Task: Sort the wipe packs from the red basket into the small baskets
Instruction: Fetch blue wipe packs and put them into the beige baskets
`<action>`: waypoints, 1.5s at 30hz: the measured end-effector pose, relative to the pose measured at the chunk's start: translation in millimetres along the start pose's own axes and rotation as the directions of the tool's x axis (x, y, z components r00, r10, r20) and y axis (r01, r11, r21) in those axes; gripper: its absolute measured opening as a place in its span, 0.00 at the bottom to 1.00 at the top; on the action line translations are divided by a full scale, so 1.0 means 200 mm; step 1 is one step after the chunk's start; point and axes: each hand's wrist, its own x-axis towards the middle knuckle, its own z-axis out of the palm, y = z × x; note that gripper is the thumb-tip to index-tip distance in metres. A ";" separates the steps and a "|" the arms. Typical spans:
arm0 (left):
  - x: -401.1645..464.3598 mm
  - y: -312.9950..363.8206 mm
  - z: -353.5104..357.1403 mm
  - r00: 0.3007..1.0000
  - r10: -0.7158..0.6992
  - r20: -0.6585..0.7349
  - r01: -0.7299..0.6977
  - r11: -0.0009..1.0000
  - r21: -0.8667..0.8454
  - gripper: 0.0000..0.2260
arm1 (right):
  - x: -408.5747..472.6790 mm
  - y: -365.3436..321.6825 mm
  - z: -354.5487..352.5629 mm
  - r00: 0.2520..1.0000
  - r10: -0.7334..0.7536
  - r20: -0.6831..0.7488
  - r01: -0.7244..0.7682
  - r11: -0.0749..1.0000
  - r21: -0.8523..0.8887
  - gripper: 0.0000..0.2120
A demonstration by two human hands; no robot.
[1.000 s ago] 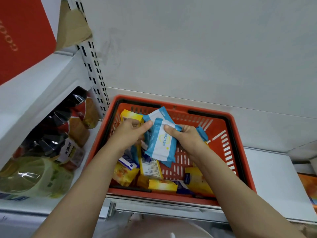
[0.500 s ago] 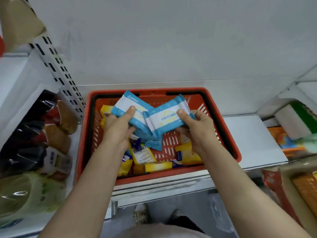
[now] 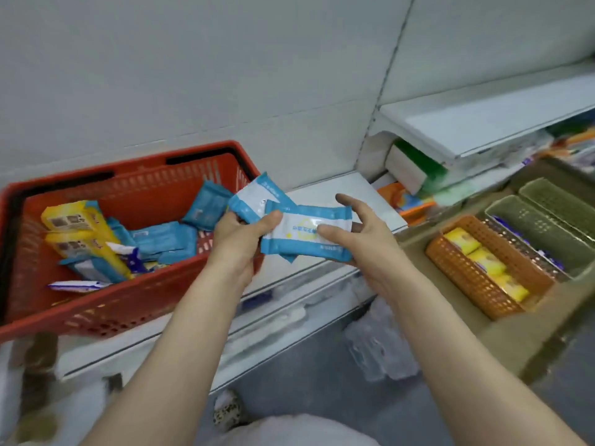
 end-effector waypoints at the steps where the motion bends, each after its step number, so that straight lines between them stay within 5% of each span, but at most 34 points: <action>1: -0.07 -0.08 0.13 1.000 0.003 0.020 -0.003 1.000 -0.018 0.16 | -0.06 0.01 -0.13 0.998 -0.005 -0.066 0.009 0.998 0.057 0.28; 9: -0.64 -0.78 1.10 0.968 -0.167 0.185 0.184 0.980 -0.078 0.16 | -0.56 0.13 -1.18 0.908 0.132 -0.398 0.097 0.856 0.507 0.11; 21: -0.63 -1.31 2.06 0.932 -0.262 0.249 0.262 0.964 0.035 0.07 | -0.68 0.09 -2.46 0.776 0.156 -0.612 0.234 0.829 0.508 0.11; 24: -0.61 -1.44 2.36 0.912 -0.326 0.247 0.323 0.945 0.056 0.10 | -0.62 0.01 -2.71 0.783 0.154 -0.603 0.209 0.848 0.488 0.07; 35: -0.45 -1.72 3.18 0.886 -0.381 0.263 0.368 0.925 0.098 0.11 | -0.28 -0.15 -3.56 0.858 0.255 -0.445 -0.075 0.920 0.384 0.16; 45: -0.34 -2.06 3.80 0.956 -0.292 -0.018 0.292 0.956 -0.030 0.10 | 0.26 -0.22 -4.42 0.953 0.209 -0.222 -0.166 0.966 0.197 0.15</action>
